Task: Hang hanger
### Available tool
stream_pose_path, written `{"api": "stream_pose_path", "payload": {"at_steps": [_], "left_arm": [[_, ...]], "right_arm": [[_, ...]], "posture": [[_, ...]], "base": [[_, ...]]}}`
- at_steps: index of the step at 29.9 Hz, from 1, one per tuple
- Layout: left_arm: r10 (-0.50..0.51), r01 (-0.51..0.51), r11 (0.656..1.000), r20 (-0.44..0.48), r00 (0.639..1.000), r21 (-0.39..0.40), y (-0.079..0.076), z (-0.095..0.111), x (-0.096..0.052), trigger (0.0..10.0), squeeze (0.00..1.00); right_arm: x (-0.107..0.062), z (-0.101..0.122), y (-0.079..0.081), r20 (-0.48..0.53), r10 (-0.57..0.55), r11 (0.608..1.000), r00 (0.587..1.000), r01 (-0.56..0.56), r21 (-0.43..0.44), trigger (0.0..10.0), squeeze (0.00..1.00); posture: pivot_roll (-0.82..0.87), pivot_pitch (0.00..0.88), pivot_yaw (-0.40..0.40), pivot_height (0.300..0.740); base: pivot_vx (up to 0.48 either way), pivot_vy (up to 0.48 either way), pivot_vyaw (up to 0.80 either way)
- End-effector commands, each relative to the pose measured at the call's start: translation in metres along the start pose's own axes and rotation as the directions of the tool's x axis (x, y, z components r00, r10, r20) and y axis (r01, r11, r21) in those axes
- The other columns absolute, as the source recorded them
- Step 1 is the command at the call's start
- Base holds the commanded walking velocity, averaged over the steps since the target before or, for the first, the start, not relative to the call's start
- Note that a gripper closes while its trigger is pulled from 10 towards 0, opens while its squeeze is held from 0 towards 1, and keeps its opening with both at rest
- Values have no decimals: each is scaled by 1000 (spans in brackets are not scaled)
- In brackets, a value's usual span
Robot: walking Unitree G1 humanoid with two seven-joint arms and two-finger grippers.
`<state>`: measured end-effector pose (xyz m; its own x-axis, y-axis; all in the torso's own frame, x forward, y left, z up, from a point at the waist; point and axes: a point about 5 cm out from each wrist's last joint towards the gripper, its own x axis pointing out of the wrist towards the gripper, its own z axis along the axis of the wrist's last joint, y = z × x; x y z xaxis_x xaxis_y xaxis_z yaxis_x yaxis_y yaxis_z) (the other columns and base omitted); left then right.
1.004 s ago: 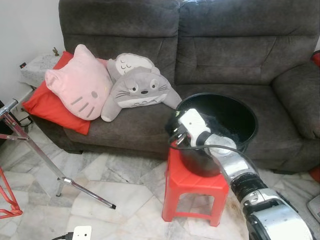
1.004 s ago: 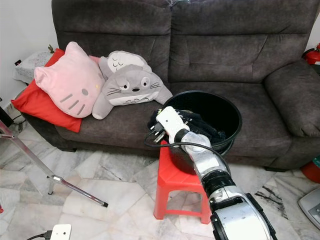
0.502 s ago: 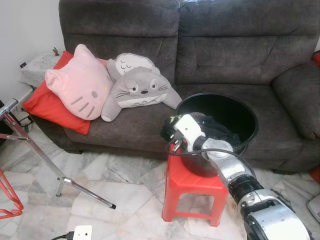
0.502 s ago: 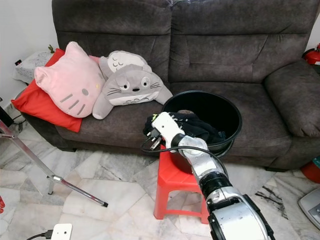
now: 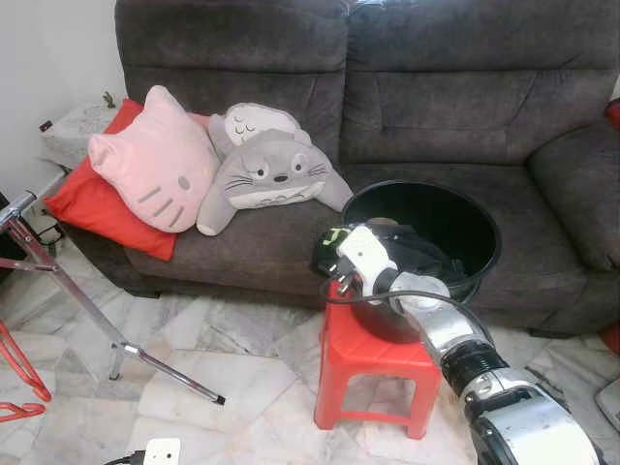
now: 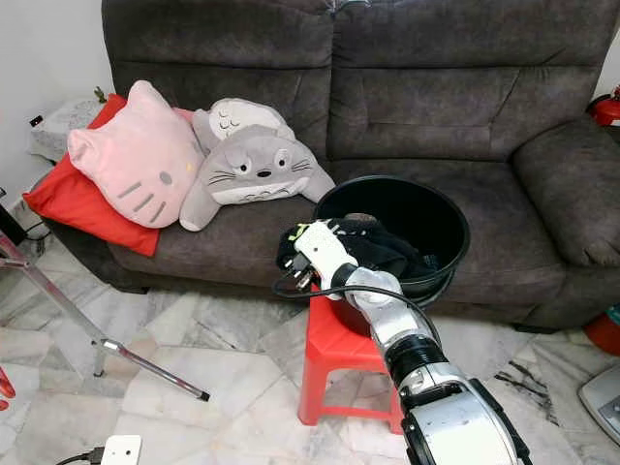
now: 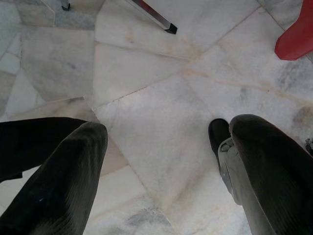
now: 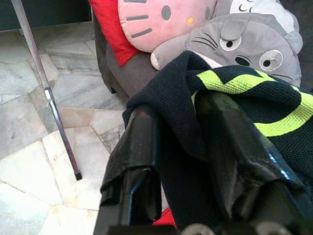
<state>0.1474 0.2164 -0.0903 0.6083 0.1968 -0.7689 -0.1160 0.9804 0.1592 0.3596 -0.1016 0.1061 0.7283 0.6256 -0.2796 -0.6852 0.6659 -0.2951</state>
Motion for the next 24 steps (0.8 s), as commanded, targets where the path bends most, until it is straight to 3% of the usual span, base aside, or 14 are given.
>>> {"api": "stream_pose_path", "payload": {"at_steps": [1,12,19,24], "left_arm": [[-2,2,1000,-12,1000,14,0,-2,0,10000,0],[-1,2,1000,-17,1000,16,1,-2,0,10000,0],[-3,3,1000,-21,1000,16,1,-3,0,10000,0],[-7,7,1000,-25,1000,17,1,-4,-1,10000,0]], "right_arm": [[3,7,0,18,4,1000,1000,-3,-6,10000,1000],[-2,13,0,27,-13,995,1000,15,-99,10000,1000],[-11,17,1,56,-21,995,998,26,-95,10000,1000],[-18,14,9,53,34,996,998,-30,-86,10000,1000]], "posture": [[-197,0,74,740],[-206,0,74,740],[-210,0,72,740],[-217,0,71,740]], "base": [[0,0,0],[0,0,0],[0,0,0],[0,0,0]]}}
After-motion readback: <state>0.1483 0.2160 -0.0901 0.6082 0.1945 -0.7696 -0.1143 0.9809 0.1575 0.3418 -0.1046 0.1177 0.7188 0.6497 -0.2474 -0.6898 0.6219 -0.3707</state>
